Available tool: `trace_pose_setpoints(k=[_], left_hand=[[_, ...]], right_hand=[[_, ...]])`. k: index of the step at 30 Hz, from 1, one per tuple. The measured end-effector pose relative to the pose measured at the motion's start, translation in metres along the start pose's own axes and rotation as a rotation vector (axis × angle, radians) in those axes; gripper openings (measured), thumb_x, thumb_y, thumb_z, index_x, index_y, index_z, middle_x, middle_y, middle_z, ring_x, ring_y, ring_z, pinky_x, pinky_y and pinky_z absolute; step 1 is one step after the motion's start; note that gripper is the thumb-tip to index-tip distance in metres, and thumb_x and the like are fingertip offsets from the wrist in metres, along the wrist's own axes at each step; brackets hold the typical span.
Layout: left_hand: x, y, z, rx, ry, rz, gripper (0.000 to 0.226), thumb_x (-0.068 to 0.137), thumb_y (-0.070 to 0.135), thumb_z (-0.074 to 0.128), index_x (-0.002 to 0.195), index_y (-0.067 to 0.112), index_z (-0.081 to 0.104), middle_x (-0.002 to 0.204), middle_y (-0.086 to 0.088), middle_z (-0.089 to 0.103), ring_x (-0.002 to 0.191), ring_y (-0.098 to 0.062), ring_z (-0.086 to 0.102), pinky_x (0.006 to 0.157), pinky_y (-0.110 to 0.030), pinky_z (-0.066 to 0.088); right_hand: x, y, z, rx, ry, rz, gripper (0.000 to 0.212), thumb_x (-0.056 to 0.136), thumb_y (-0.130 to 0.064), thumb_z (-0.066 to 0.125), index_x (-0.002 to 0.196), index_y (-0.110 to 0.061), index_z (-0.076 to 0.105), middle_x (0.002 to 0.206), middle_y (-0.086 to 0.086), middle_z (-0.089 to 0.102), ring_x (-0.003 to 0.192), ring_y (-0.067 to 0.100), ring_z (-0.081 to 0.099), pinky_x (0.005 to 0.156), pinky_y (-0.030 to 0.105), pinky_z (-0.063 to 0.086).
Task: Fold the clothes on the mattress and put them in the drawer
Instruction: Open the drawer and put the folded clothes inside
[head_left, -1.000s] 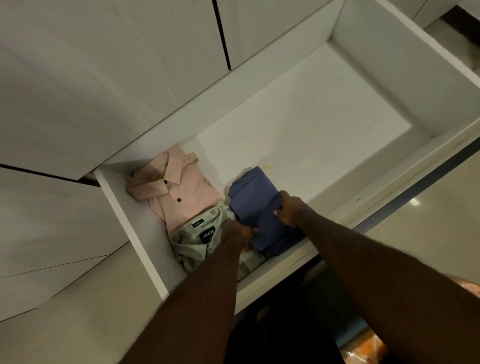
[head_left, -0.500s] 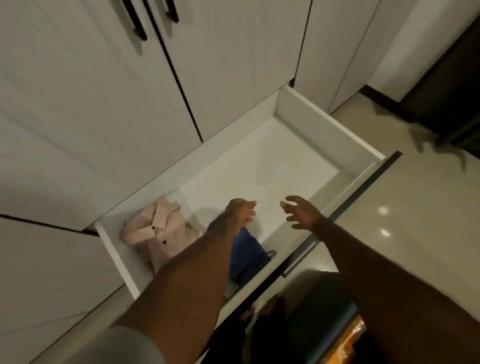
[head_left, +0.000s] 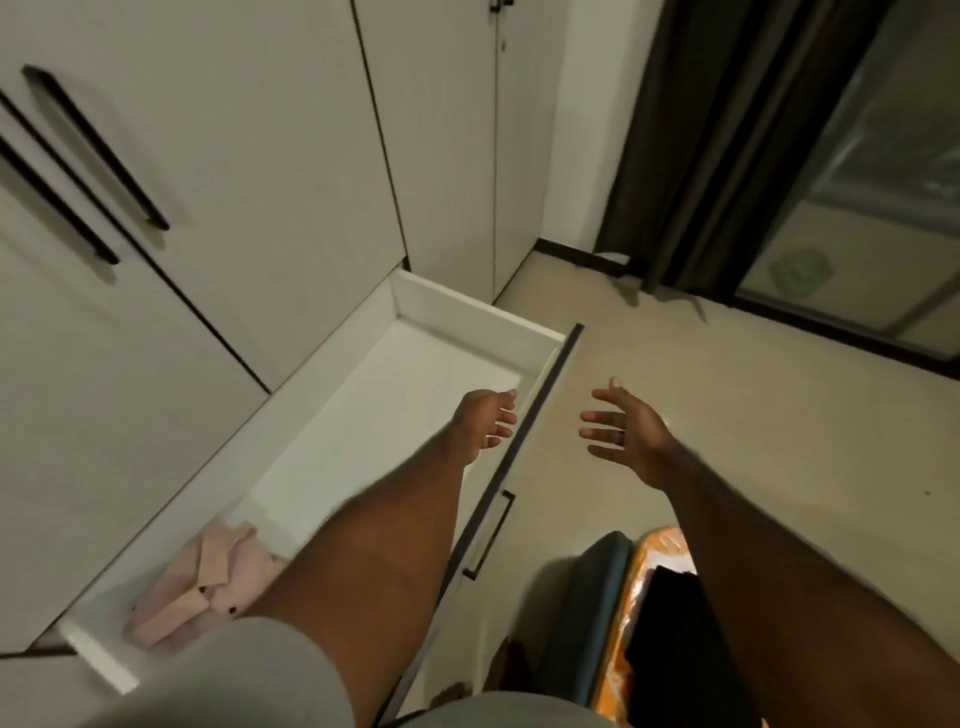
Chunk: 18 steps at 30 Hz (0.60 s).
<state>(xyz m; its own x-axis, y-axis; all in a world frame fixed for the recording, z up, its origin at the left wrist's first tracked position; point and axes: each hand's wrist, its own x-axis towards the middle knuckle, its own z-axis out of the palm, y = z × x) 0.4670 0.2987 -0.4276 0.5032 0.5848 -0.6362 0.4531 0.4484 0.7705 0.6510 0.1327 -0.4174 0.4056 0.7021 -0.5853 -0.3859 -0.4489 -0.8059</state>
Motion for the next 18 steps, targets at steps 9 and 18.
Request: trace_pose_setpoints(k=[9, 18], left_hand=[[-0.004, -0.025, 0.141, 0.194, -0.219, -0.019, 0.026, 0.099, 0.041, 0.059, 0.097, 0.016, 0.060, 0.083, -0.002, 0.064, 0.060, -0.014, 0.055, 0.059, -0.026, 0.039], [-0.013, -0.093, 0.227, 0.377, -0.360, -0.107, 0.031, 0.099, 0.042, 0.059, 0.100, 0.012, 0.064, 0.088, -0.005, 0.067, 0.065, -0.016, 0.058, 0.061, -0.026, 0.044]], right_hand=[[-0.084, 0.052, -0.118, 0.176, 0.246, 0.005, 0.062, 0.099, -0.068, 0.043, 0.137, -0.021, 0.059, 0.131, 0.013, 0.066, 0.117, 0.033, 0.067, 0.094, 0.046, 0.055], [-0.148, 0.151, -0.175, 0.364, 0.441, 0.107, 0.061, 0.098, -0.069, 0.043, 0.132, -0.022, 0.063, 0.126, 0.011, 0.069, 0.113, 0.032, 0.068, 0.095, 0.046, 0.053]])
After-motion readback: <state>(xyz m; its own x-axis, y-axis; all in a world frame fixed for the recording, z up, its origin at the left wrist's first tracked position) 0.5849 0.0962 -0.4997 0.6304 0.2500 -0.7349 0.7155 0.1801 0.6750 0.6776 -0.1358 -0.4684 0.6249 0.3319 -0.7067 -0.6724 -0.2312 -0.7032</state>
